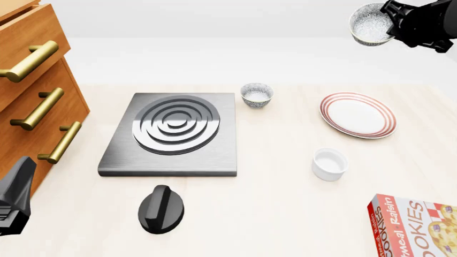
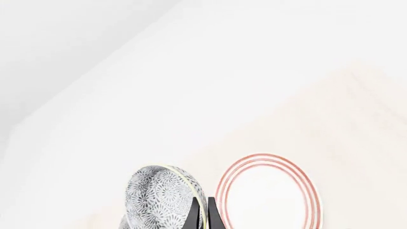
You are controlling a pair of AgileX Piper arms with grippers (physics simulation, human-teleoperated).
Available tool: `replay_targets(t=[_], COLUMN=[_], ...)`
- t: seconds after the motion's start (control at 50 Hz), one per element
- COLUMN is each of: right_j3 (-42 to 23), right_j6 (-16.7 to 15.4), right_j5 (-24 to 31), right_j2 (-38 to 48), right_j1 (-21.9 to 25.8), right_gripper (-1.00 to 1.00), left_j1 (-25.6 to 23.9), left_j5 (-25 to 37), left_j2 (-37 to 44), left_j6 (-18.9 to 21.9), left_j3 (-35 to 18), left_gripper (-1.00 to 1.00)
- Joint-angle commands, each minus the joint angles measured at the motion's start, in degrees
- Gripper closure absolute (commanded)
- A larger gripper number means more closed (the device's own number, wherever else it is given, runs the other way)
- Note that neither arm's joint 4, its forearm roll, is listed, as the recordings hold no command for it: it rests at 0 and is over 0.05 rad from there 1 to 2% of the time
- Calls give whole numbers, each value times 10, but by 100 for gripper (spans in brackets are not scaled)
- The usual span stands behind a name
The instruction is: Pick the akita bowl next to the cookies box and place it on the plate.
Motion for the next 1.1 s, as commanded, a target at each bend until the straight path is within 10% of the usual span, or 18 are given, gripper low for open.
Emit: replay_targets(t=[0.02,0.18,1.1], right_j3=[21,117,108], right_j6=[12,12,-62], right_j5=[-51,-151,-176], right_j2=[57,140,205], right_j1=[23,9,-43], right_gripper=[100,100,100], left_j1=[0,0,0], left_j5=[0,0,0], left_j2=[0,0,0], left_j6=[0,0,0], left_j3=[0,0,0], left_gripper=[-100,-100,-100])
